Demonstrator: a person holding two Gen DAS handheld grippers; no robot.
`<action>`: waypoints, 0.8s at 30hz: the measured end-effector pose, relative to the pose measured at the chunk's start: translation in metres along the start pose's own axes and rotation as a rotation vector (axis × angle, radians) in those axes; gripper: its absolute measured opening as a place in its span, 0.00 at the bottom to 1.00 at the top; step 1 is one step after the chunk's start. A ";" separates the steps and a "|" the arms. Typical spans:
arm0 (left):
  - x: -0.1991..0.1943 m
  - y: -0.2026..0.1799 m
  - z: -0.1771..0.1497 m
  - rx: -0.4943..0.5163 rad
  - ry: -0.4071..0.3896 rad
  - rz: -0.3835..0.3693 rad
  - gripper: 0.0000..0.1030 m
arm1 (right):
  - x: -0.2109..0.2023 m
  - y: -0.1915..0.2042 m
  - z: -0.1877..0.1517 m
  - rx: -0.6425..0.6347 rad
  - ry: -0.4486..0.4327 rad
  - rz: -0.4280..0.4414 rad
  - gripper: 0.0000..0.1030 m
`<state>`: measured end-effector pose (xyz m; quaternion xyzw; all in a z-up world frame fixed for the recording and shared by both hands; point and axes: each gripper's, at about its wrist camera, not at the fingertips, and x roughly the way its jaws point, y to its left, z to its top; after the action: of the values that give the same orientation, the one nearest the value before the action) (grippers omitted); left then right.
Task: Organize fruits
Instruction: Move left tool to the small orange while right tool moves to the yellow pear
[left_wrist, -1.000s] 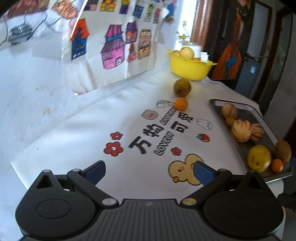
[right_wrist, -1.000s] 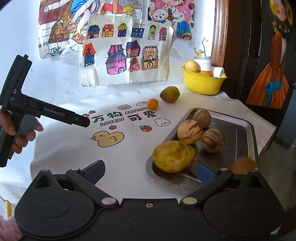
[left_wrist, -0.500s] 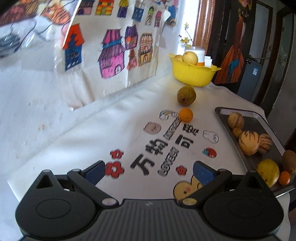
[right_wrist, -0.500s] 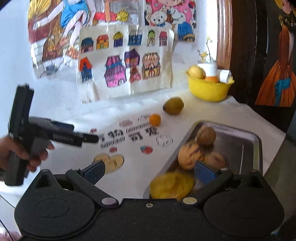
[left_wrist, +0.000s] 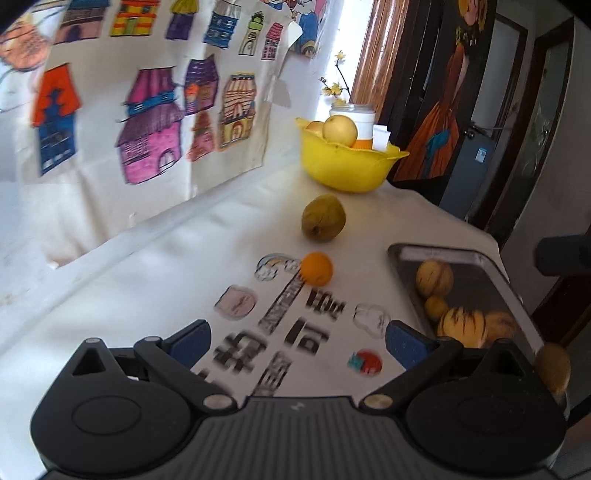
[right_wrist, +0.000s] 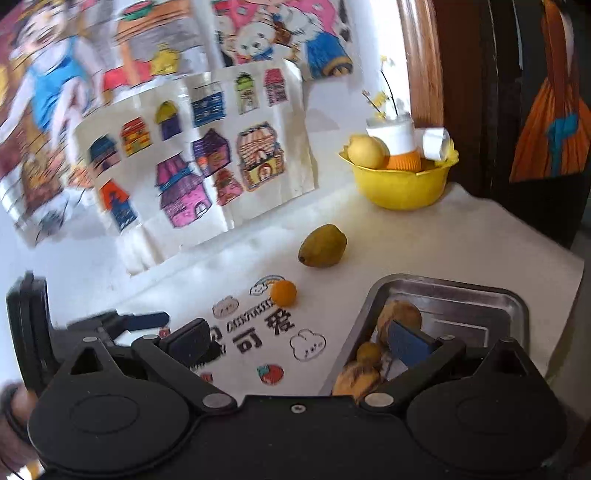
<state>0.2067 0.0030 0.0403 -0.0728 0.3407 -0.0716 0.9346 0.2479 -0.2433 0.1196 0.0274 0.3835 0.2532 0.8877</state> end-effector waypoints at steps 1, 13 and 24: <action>0.006 -0.003 0.004 0.005 -0.004 0.000 1.00 | 0.006 -0.004 0.006 0.025 0.010 0.015 0.99; 0.077 -0.017 0.028 0.009 0.002 0.082 1.00 | 0.110 -0.045 0.053 0.123 0.070 0.067 0.99; 0.104 0.006 0.026 -0.161 -0.007 0.003 0.95 | 0.201 -0.060 0.086 0.234 0.164 0.076 0.99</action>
<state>0.3032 -0.0084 -0.0061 -0.1476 0.3423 -0.0421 0.9270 0.4499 -0.1884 0.0313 0.1245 0.4801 0.2417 0.8340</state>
